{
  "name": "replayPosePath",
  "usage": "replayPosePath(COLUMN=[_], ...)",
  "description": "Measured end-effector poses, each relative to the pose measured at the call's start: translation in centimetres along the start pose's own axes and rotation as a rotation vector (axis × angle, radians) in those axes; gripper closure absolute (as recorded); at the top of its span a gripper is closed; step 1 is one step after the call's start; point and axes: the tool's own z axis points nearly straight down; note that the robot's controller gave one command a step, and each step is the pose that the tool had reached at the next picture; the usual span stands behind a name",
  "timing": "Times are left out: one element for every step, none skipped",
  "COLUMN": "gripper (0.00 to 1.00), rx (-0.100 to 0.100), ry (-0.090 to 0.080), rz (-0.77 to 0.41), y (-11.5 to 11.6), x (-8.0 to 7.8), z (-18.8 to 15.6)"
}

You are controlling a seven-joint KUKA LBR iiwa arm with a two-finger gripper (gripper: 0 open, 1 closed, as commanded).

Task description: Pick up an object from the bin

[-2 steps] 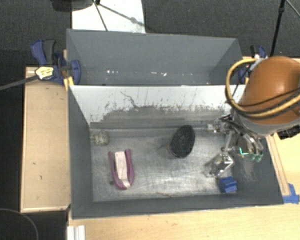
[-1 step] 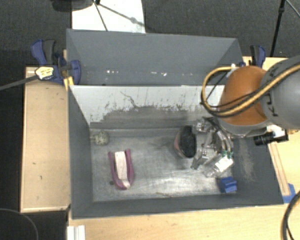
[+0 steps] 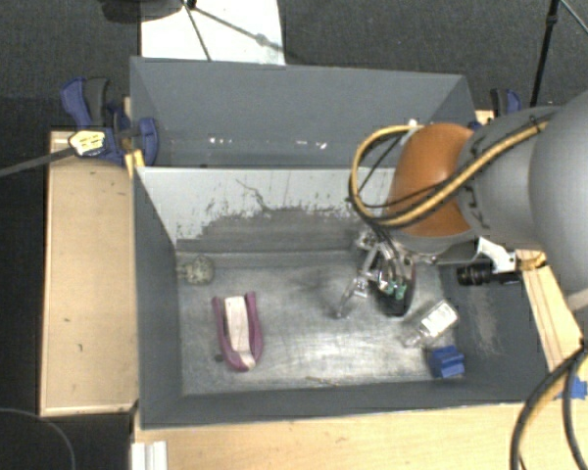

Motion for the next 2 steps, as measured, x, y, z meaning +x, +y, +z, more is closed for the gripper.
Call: replayPosePath(gripper=[0.00,0.00], rx=[-0.006,0.004], ry=[-0.001,-0.005], rz=[-0.070,-0.096], y=[-2.3,-9.9], x=[-2.3,-4.5], z=[0.1,0.3])
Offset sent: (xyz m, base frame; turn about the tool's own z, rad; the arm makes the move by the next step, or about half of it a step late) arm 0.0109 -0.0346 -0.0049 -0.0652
